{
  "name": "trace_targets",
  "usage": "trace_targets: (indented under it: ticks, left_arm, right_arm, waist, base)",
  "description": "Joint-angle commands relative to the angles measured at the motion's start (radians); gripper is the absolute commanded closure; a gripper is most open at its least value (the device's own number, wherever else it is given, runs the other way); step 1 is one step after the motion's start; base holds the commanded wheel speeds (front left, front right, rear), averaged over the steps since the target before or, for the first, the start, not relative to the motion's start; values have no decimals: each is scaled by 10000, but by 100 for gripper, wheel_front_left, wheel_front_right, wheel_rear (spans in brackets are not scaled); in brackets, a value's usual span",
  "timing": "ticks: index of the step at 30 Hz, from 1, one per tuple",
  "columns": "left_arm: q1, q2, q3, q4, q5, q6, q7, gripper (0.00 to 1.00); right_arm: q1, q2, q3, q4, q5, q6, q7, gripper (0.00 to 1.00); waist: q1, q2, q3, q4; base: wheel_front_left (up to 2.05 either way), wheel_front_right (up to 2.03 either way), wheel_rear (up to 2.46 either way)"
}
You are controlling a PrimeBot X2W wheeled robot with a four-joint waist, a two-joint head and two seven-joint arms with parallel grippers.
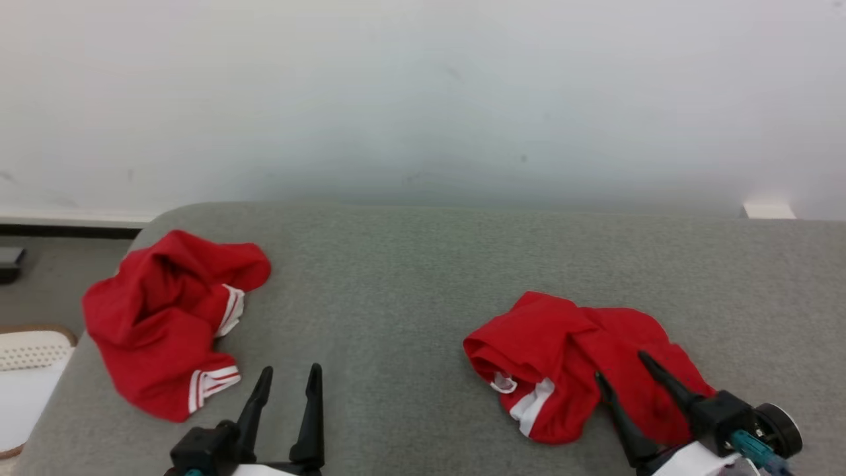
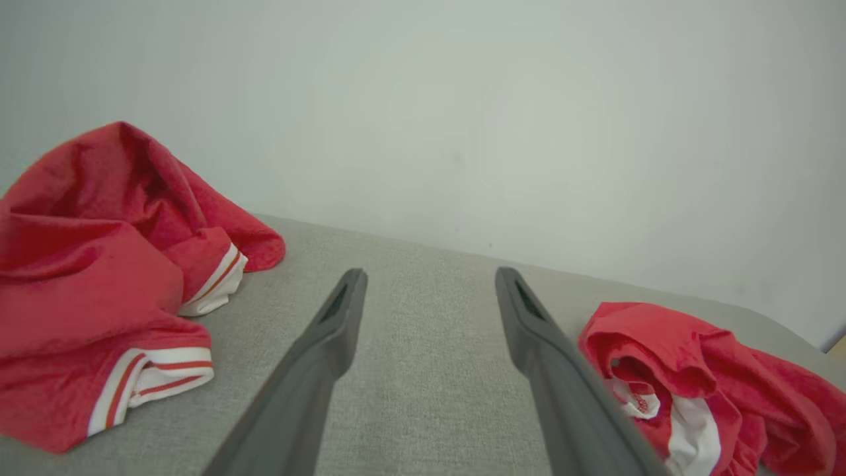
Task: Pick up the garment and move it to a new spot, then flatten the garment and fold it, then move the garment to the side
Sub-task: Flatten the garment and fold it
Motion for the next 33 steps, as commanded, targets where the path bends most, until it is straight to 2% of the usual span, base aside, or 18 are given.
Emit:
trace_targets:
  ticks: [1,6,11,14,20,21,22,23,24,33]
  left_arm:
    - [-11,28,-18,67,-152,20,-4,0]
    - [-124,29,-64,198,-275,56,-4,0]
    - [-115,28,-143,272,-449,133,-5,0]
    - [-150,28,-245,295,-509,128,-5,0]
    - [-269,28,-258,361,-592,139,-5,0]
    - [-272,28,-251,363,-597,145,-5,0]
    - [-268,28,-237,359,-601,158,-5,0]
    - [-259,28,-214,350,-607,169,-5,0]
    - [-239,28,-184,349,-615,169,-5,0]
    - [-154,28,-117,452,-536,101,-5,0]
  right_arm:
    - [-288,-167,314,327,88,-20,383,0]
    - [-1261,-554,1424,1461,328,-22,1744,0]
    - [-1903,-760,2026,2291,502,-22,2429,0]
    - [-2190,-810,2168,2706,563,-22,2557,0]
    - [-2585,-630,2157,3593,571,-22,2152,0]
    - [-2644,-556,2122,3715,536,-22,2056,11]
    - [-2695,-500,2086,3835,493,-22,1956,51]
    - [-2752,-448,2037,3918,446,-22,1804,80]
    - [-2791,-391,1982,4016,406,-22,1681,100]
    - [-3116,-171,1749,4071,425,-22,583,100]
  waist:
    - [0,0,29,583]
    - [0,0,123,1341]
    - [0,0,193,1941]
    - [0,0,271,2217]
    - [0,0,362,2514]
    - [0,0,369,2532]
    - [0,0,373,2540]
    - [0,0,381,2535]
    - [0,0,382,2513]
    - [0,0,360,1816]
  base:
    - [0,0,0]
    - [0,0,0]
    - [0,0,0]
    - [0,0,0]
    - [0,0,0]
    - [0,0,0]
    - [0,0,0]
    - [0,0,0]
    - [0,0,0]
    - [0,0,0]
